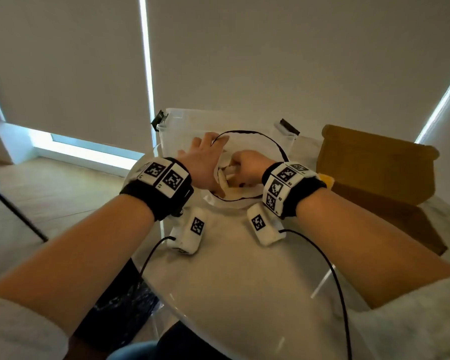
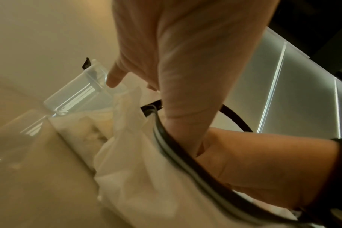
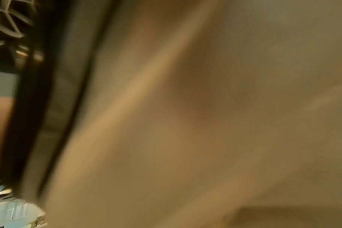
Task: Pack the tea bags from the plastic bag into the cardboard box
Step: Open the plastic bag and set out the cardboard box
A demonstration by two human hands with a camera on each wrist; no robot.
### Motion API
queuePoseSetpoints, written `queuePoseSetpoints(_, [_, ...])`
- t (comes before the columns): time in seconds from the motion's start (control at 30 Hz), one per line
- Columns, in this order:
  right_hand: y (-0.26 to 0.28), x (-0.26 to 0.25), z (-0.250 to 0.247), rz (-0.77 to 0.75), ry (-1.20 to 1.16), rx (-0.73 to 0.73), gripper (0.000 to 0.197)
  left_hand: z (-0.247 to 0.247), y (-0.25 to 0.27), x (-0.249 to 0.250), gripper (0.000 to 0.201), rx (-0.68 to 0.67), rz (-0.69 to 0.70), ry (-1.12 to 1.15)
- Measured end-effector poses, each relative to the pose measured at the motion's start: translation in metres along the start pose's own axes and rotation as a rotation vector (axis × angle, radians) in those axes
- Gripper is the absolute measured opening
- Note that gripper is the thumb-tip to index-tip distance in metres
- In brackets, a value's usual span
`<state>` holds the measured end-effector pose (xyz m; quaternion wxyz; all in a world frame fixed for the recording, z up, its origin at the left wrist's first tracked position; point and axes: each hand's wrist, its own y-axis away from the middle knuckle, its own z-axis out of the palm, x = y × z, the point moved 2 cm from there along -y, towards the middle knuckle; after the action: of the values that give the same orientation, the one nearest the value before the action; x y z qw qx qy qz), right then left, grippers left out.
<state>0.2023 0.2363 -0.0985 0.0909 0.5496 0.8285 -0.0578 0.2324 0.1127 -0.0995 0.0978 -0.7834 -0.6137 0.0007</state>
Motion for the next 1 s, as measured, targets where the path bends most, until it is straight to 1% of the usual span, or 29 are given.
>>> queuePoseSetpoints(0.03, [-0.001,0.0,0.0,-0.013,-0.01,0.007,0.03,0.001,0.0,0.0,0.125,0.0,0.0,0.005])
queuePoseSetpoints(0.13, [-0.001,0.001,0.001,-0.049,0.003,0.022,0.038,0.003,-0.002,0.002,0.125,0.005,0.007,-0.003])
queuePoseSetpoints(0.2, [0.0,0.004,-0.001,-0.056,0.031,0.05,0.034,0.004,-0.003,0.002,0.124,0.01,0.009,-0.013])
queuePoseSetpoints(0.37, [0.01,0.009,-0.016,-0.107,0.038,0.219,0.021,0.006,-0.006,0.0,0.12,0.026,0.006,0.007])
queuePoseSetpoints(0.5, [0.033,0.011,-0.039,-0.122,-0.2,0.325,0.013,0.007,-0.007,-0.002,0.116,0.042,0.014,0.057])
queuePoseSetpoints(0.57, [0.047,0.013,-0.053,-0.122,-0.272,0.364,0.013,0.005,-0.007,0.0,0.108,0.039,0.02,0.126])
queuePoseSetpoints(0.6, [0.055,0.015,-0.06,-0.122,-0.313,0.38,0.013,0.002,-0.005,0.001,0.099,0.05,0.025,0.175])
queuePoseSetpoints(0.63, [0.063,0.017,-0.066,-0.117,-0.367,0.393,0.014,-0.002,-0.003,0.004,0.086,0.084,0.039,0.233])
queuePoseSetpoints(0.7, [0.078,0.023,-0.077,-0.102,-0.509,0.41,0.015,-0.013,0.001,0.011,0.055,0.228,0.097,0.439])
queuePoseSetpoints(0.73, [0.086,0.026,-0.081,-0.096,-0.581,0.419,0.014,-0.02,0.004,0.014,0.044,0.307,0.133,0.614])
queuePoseSetpoints(0.77, [0.093,0.029,-0.084,-0.094,-0.642,0.427,0.012,-0.027,0.007,0.018,0.039,0.362,0.164,0.824])
queuePoseSetpoints(0.8, [0.1,0.032,-0.086,-0.1,-0.699,0.428,0.011,-0.035,0.012,0.024,0.037,0.385,0.196,1.037])
queuePoseSetpoints(0.83, [0.107,0.035,-0.088,-0.11,-0.754,0.428,0.011,-0.043,0.014,0.033,0.035,0.369,0.227,1.22])
queuePoseSetpoints(0.87, [0.113,0.038,-0.09,-0.118,-0.809,0.431,0.01,-0.05,0.016,0.045,0.032,0.32,0.244,1.361])
queuePoseSetpoints(0.9, [0.118,0.041,-0.091,-0.121,-0.864,0.442,0.009,-0.056,0.015,0.059,0.03,0.258,0.223,1.45])
queuePoseSetpoints(0.93, [0.123,0.046,-0.092,-0.121,-0.918,0.463,0.009,-0.059,0.013,0.077,0.032,0.19,0.172,1.468])
queuePoseSetpoints(0.97, [0.126,0.052,-0.091,-0.12,-0.974,0.493,0.01,-0.057,0.012,0.09,0.037,0.122,0.163,1.462])
queuePoseSetpoints(1.0, [0.128,0.059,-0.089,-0.117,-1.035,0.524,0.013,-0.053,0.009,0.101,0.041,0.067,0.186,1.44])
